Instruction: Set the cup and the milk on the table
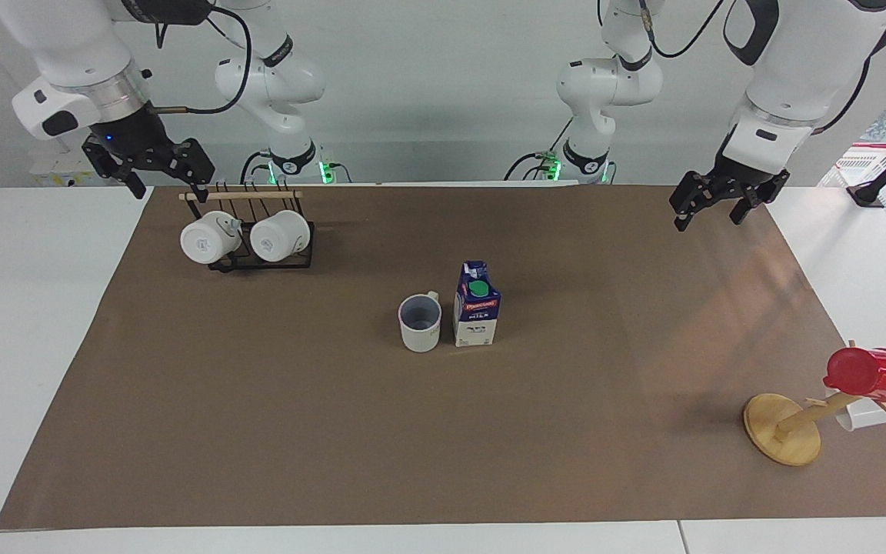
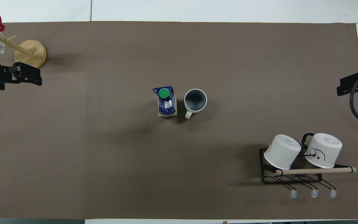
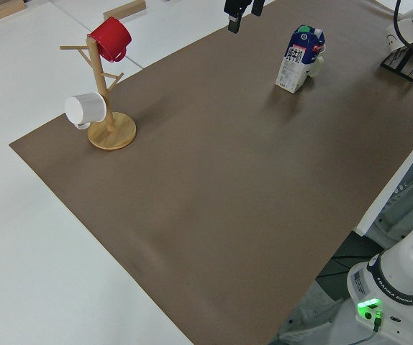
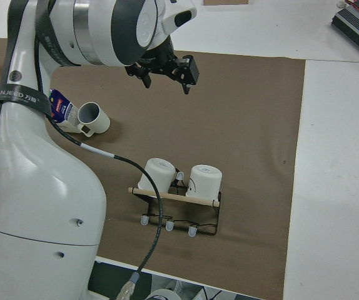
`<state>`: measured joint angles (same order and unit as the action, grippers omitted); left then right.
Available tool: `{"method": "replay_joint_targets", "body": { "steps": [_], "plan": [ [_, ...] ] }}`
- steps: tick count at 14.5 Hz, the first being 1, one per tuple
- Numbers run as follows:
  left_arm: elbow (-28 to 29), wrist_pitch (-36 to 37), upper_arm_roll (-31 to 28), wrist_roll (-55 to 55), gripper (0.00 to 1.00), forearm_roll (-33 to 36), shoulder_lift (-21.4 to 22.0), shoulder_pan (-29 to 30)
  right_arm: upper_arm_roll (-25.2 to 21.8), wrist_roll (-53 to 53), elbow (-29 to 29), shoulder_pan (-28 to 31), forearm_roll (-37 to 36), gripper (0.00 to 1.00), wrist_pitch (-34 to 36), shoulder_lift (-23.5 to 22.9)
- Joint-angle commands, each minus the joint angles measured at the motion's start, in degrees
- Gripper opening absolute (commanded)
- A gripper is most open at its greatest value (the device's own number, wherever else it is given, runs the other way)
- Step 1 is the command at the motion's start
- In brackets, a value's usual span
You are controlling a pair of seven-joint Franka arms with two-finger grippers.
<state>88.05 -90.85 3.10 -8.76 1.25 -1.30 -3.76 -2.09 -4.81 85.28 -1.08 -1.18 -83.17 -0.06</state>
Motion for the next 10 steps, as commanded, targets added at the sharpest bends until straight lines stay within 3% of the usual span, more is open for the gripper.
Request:
{"method": "replay_joint_targets", "body": {
  "steps": [1, 10],
  "plan": [
    [1.23, 2.43, 0.06, 4.71, 1.0, -1.43, 2.08, 3.04, 0.25, -1.95, -0.82, 0.38, 1.0, 1.0, 0.81, -0.47],
    [3.62, 1.73, -0.02, 6.83, 1.0, -2.92, 3.32, 4.46, 0.25, -2.39, -0.38, 0.64, 1.0, 1.0, 0.64, -0.38]
  ]
}}
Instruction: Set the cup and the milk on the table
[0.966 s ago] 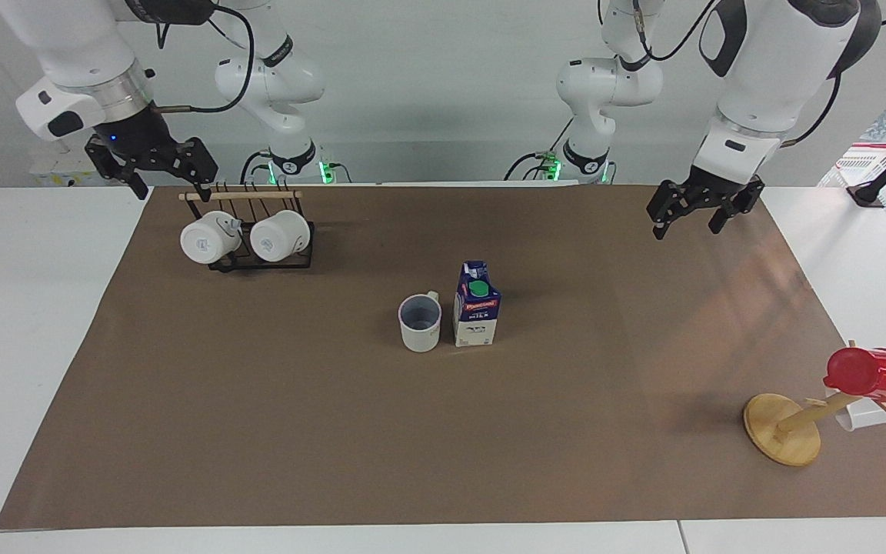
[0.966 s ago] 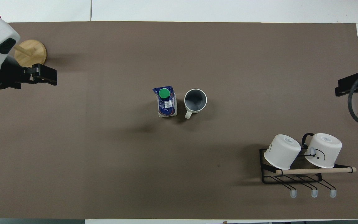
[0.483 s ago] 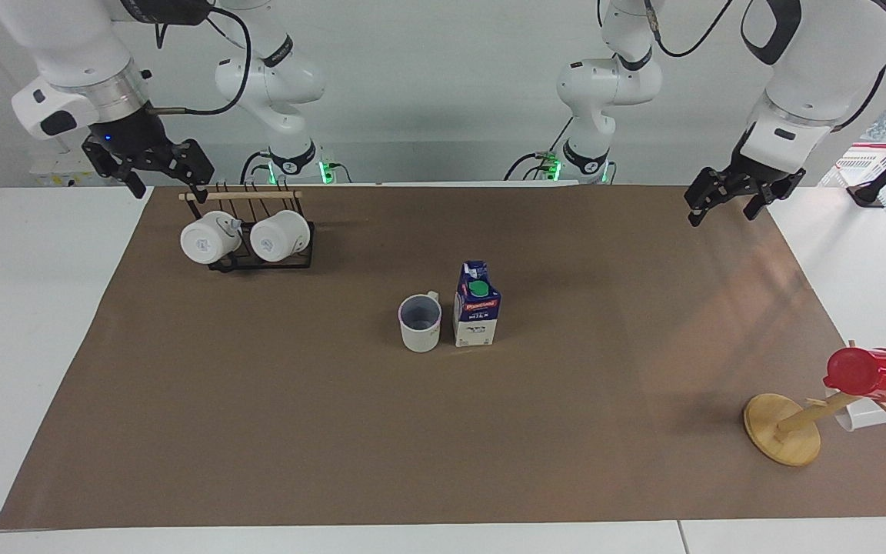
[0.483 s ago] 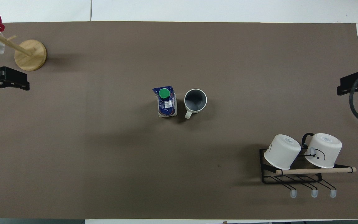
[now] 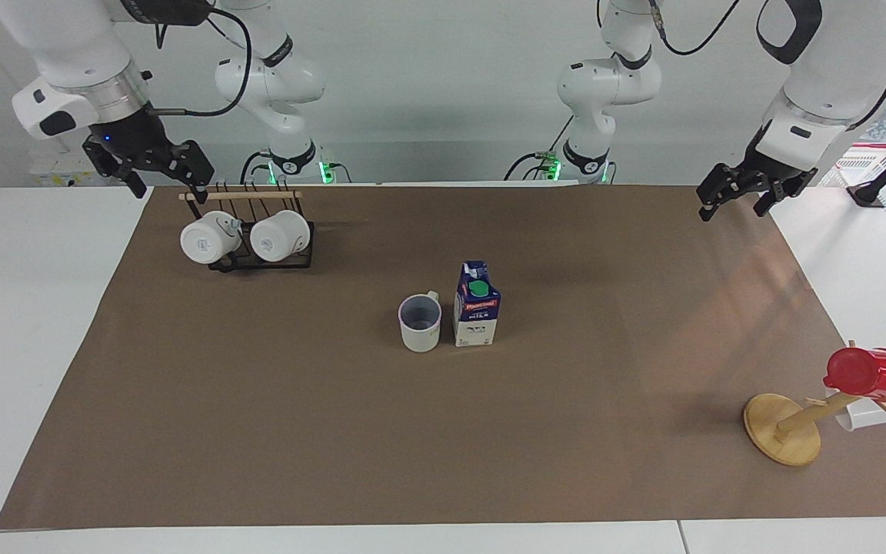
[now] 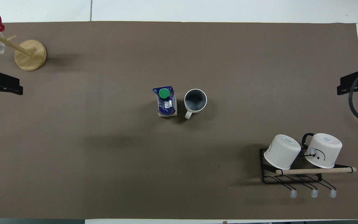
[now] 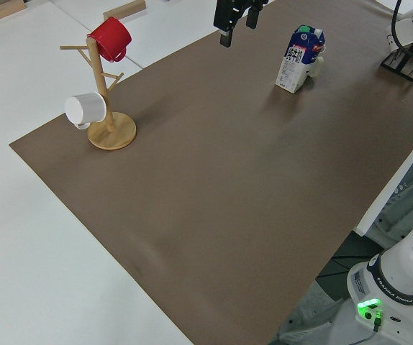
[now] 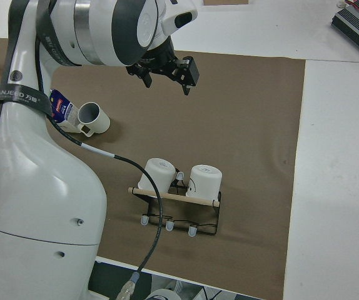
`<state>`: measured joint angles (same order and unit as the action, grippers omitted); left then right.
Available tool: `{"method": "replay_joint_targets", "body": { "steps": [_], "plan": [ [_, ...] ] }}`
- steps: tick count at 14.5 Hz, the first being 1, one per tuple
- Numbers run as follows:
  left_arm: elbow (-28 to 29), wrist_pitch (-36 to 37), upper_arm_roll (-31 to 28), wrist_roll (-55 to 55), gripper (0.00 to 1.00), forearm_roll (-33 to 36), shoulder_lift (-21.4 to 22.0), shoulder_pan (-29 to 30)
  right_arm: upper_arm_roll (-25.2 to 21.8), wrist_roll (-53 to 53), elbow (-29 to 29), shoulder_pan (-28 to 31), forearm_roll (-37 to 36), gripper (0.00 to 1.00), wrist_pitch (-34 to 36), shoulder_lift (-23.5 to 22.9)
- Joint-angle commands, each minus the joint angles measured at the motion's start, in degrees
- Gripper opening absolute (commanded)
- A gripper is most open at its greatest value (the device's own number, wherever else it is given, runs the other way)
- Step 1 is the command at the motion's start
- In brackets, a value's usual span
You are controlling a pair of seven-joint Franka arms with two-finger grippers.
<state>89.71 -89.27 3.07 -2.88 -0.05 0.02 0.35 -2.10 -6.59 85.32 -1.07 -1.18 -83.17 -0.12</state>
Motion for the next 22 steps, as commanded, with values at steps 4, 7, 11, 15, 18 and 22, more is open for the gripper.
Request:
{"method": "replay_joint_targets", "body": {
  "steps": [4, 7, 11, 15, 18, 22],
  "plan": [
    [1.87, 0.68, 0.0, 1.39, 1.0, -1.62, 2.0, 0.45, -2.81, -0.53, -0.15, -3.4, 0.92, 1.0, -0.68, -0.32],
    [1.87, 0.85, 0.0, 4.71, 1.0, -1.44, 2.0, 0.36, -3.97, -0.44, -0.07, -3.68, 0.91, 1.0, -0.42, -0.23],
    [1.87, 1.03, 0.0, 4.9, 1.0, -1.44, 2.0, 0.45, -3.7, 0.78, 0.46, -3.15, 0.74, 1.0, -0.24, 0.12],
    [2.57, 0.76, 0.0, 4.82, 1.0, -1.44, 2.43, 0.36, -3.7, 2.45, 0.37, -3.41, 0.04, 1.0, -0.59, -0.05],
    [2.57, 0.5, 0.0, 4.82, 1.0, -1.44, 2.44, 0.1, -3.7, 5.62, 0.37, -3.15, 0.21, 1.0, 0.46, 0.04],
    [2.57, 0.5, 0.09, 4.73, 1.0, -1.44, 2.44, -0.26, -3.7, 6.41, 0.11, -3.15, 0.56, 1.0, 0.2, -0.05]
  ]
}}
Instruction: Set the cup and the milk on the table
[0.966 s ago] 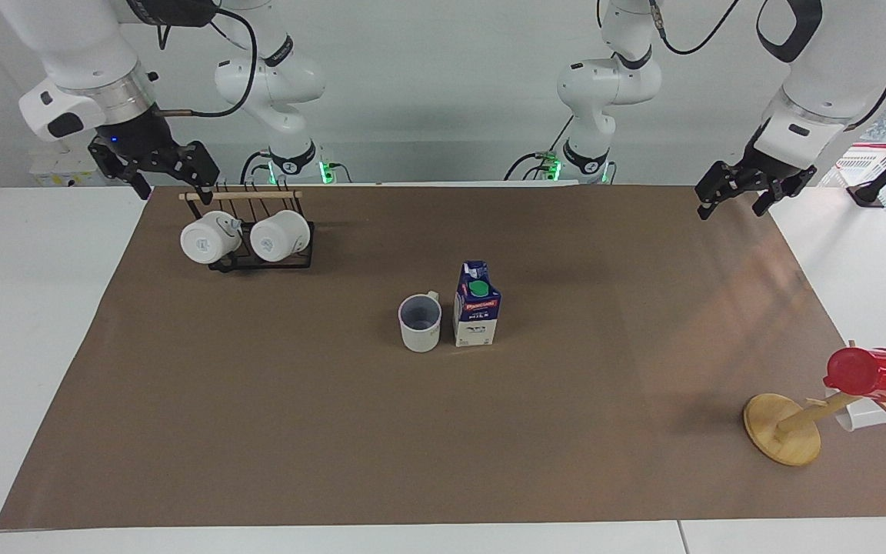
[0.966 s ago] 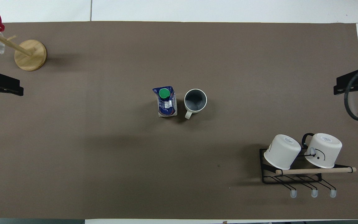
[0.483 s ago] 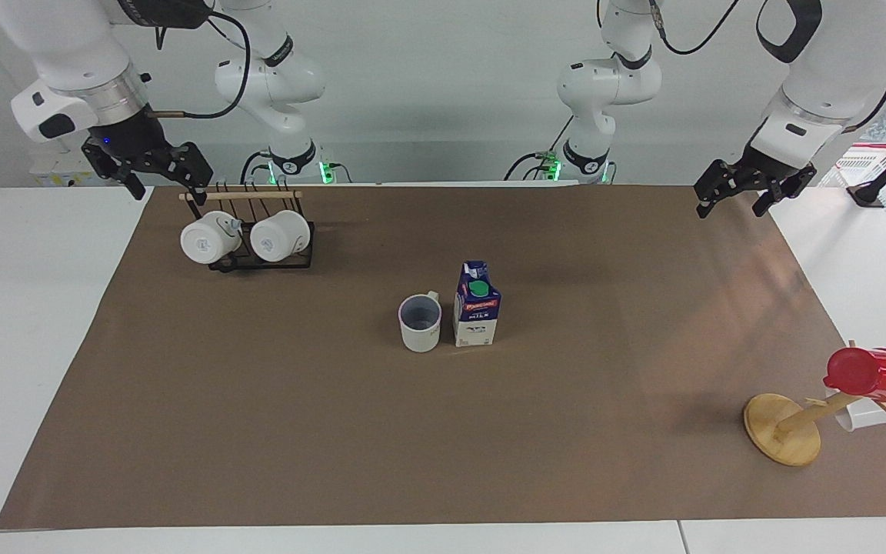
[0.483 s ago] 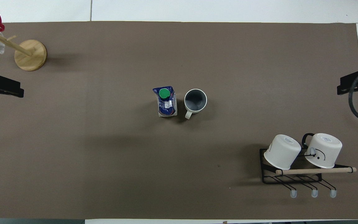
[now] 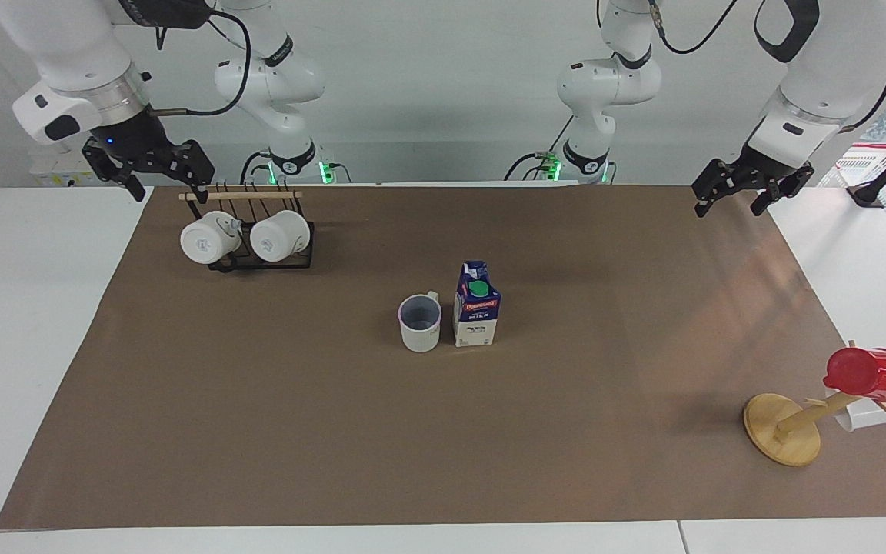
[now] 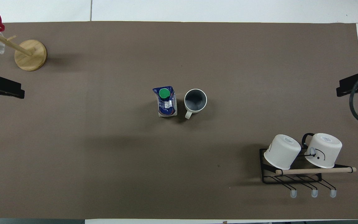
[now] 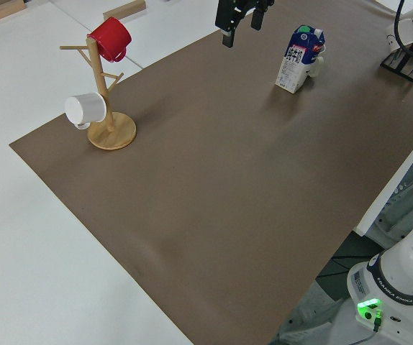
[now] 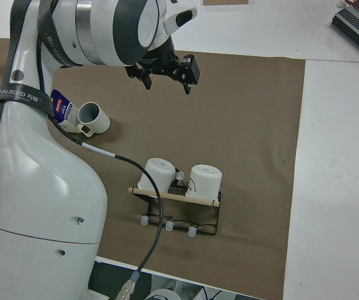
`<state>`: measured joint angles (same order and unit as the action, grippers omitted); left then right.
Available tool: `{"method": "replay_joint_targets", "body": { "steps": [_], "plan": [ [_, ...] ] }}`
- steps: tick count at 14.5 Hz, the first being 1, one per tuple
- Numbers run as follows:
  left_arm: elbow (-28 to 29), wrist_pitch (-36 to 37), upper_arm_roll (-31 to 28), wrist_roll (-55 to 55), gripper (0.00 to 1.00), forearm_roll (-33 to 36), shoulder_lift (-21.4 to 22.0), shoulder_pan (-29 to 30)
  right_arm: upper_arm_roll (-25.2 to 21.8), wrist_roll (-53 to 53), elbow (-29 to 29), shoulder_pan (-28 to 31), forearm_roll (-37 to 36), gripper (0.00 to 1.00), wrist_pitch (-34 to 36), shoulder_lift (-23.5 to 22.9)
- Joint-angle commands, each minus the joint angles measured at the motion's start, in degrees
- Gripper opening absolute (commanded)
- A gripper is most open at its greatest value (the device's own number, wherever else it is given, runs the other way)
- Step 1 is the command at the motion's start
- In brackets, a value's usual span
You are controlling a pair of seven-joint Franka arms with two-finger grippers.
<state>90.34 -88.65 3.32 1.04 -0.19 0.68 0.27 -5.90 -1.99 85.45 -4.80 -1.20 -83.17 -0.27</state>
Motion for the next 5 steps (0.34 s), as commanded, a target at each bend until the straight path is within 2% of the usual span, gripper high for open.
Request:
{"method": "replay_joint_targets", "body": {
  "steps": [1, 5],
  "plan": [
    [1.95, -0.03, -0.16, 0.81, 1.0, -1.31, 1.7, -0.18, 0.1, 1.9, -0.19, 0.58, 0.59, 1.0, 0.37, 0.01],
    [1.95, 0.5, 0.37, 0.63, 1.0, -1.22, 1.78, -0.35, 0.1, 1.82, -0.02, 0.75, 0.24, 1.0, 0.2, 0.09]
  ]
}}
